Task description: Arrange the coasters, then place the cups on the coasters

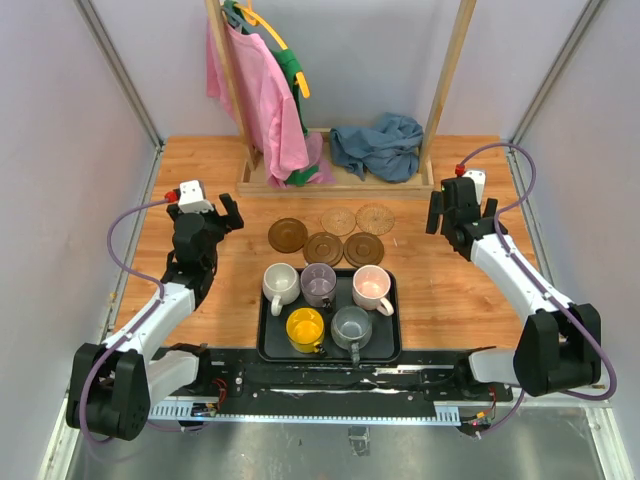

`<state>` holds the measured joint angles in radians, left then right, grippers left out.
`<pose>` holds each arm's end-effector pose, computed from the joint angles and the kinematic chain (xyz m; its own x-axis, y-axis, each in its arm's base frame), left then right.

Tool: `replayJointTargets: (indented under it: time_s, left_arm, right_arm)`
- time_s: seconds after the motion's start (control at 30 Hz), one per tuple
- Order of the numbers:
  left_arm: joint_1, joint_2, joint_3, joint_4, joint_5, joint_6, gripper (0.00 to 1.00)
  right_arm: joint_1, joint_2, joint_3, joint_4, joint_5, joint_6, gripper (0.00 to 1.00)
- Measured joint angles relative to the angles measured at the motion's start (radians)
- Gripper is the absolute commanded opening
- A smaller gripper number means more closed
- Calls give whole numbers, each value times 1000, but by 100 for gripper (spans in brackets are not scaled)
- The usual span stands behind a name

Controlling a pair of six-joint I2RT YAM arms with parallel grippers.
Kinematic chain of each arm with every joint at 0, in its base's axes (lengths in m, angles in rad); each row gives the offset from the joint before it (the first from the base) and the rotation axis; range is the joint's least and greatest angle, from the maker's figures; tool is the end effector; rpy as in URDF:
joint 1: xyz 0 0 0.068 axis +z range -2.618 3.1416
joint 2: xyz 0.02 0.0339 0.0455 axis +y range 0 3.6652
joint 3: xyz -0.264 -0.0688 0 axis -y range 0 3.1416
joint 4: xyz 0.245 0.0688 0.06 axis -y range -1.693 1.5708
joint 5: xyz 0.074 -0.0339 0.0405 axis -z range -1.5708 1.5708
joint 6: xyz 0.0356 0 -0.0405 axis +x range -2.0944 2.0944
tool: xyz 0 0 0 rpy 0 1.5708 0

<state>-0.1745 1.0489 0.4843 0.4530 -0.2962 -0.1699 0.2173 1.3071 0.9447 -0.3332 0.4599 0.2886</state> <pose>0.2331 -0.0305 0.2499 -0.0879 -0.1487 -0.9850 -0.1364 0.9813 -0.1360 0.2796 0.0455 0.2698 -0.5602 0.1375 -0.8169 0.3119 0.9486 -0.0542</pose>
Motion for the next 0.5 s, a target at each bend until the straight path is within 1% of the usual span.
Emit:
replayJointTargets:
  time_s: [0.23,0.5]
  left_arm:
    - [0,0,1,-23,-80,-45,100]
    - [0,5,12,-45,-83,-68,100]
  right_arm:
    - [14,-1,3,-2,0,4,98]
    - [43,-1,32,-2,-4,4,98]
